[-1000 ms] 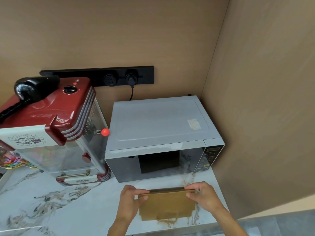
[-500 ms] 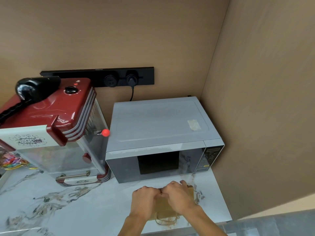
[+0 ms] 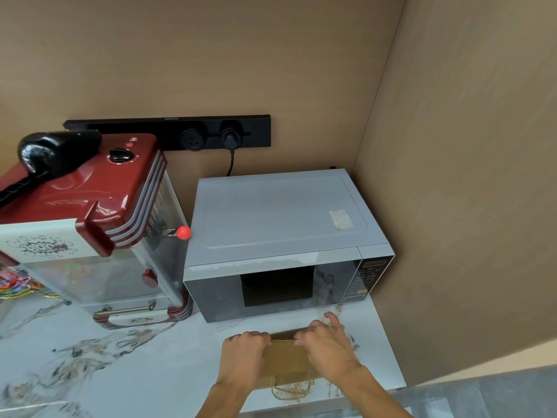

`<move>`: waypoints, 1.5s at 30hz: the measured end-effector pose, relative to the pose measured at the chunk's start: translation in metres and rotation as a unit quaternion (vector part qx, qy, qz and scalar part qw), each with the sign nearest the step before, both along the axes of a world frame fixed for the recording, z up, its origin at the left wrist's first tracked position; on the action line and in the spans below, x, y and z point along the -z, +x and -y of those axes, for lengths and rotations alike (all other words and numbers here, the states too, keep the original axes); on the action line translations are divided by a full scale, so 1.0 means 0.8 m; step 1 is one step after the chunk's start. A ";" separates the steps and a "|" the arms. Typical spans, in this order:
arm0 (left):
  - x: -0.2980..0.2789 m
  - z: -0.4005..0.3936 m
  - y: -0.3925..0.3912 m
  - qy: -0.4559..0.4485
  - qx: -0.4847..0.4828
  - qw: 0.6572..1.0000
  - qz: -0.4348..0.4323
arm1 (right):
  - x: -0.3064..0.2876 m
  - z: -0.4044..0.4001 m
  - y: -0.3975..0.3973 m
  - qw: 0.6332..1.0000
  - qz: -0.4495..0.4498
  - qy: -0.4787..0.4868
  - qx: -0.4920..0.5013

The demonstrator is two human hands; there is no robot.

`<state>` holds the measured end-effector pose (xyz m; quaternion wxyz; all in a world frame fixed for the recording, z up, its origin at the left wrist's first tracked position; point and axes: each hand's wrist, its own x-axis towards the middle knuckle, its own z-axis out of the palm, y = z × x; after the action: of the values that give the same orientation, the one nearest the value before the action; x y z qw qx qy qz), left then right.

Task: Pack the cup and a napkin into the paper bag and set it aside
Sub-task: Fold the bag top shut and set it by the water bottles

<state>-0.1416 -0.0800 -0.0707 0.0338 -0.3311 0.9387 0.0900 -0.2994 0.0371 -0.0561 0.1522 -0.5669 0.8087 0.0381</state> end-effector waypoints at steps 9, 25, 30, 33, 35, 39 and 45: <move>0.004 -0.018 -0.014 -0.021 0.037 0.999 0.017 | 0.002 0.009 0.012 0.994 -0.048 0.030 -0.092; 0.006 0.008 0.034 -0.015 -0.027 0.999 -0.010 | 0.028 -0.029 -0.051 0.998 0.048 -0.019 -0.028; 0.009 0.005 0.039 0.028 -0.073 0.995 -0.065 | 0.024 -0.049 -0.056 0.948 0.246 -0.132 0.153; 0.012 0.000 0.043 0.047 -0.118 0.988 -0.089 | 0.026 -0.061 -0.052 0.906 0.304 -0.165 0.243; 0.019 -0.003 0.045 0.092 -0.156 0.976 -0.118 | 0.030 -0.063 -0.049 0.885 0.325 -0.183 0.277; 0.033 -0.003 0.043 0.260 -0.250 0.908 -0.212 | 0.038 -0.065 -0.045 0.847 0.374 -0.182 0.329; 0.043 -0.006 0.039 0.382 -0.347 0.817 -0.259 | 0.043 -0.065 -0.036 0.818 0.399 -0.217 0.353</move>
<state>-0.1106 -0.0750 -0.1054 -0.1200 -0.5603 0.6260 0.5289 -0.3280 0.0890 -0.0907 0.3378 -0.2261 0.8092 -0.4241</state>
